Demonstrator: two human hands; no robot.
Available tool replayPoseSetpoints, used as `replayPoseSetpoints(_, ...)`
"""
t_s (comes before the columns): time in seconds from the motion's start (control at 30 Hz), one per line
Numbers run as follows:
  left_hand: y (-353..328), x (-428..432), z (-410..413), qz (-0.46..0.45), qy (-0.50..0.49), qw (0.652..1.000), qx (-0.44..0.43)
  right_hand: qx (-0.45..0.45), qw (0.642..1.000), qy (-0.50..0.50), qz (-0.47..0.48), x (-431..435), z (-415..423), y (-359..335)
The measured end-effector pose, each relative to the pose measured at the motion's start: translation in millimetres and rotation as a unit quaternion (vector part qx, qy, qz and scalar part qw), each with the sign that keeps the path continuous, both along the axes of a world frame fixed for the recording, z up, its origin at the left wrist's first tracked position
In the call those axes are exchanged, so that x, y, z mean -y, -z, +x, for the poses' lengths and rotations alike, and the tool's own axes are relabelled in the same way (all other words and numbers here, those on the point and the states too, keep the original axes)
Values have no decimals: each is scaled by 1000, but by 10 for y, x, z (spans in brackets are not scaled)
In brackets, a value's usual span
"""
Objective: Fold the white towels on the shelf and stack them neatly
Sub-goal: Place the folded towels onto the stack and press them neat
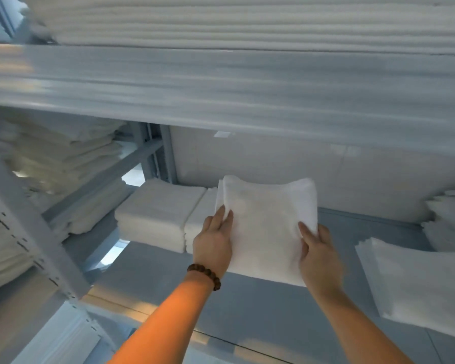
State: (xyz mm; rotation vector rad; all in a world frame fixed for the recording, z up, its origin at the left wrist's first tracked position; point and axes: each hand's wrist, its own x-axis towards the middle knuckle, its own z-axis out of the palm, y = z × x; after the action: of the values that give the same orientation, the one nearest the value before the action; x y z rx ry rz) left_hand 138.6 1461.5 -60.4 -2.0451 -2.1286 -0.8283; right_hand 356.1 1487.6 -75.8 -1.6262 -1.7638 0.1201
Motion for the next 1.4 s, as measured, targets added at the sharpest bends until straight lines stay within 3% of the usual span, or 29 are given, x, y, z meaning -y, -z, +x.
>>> replayPoseSetpoints(0.43,-243,-461,-2177,76,24,996,-50,22,1000,8,-8,-488,-2188,-169)
replayPoseSetpoints(0.77,-240,-1509,-3175,-13,-7,995,-102,51,998,1,-39,-1391,-3173,-290)
replayPoseSetpoints(0.93,231,-1821,-3382,-47,-25,986,-160,33,997,-11,-62,-1717,-3354,144)
replayPoseSetpoints(1.07,592,-1938,-3491,-82,-36,986,-141,-8,994,-10,-109,-1829,-3475,512)
replayPoseSetpoints(1.23,822,-1964,-3603,-187,-11,962,-199,45,986,-27,-158,-1855,-3529,757)
replayPoseSetpoints(1.33,743,-1959,-3662,-196,-25,968,-158,33,984,-34,-170,-1901,-3564,683)
replayPoseSetpoints(1.4,670,-1967,-3711,-192,-50,972,-123,-20,983,-34,-178,-1904,-3615,635)
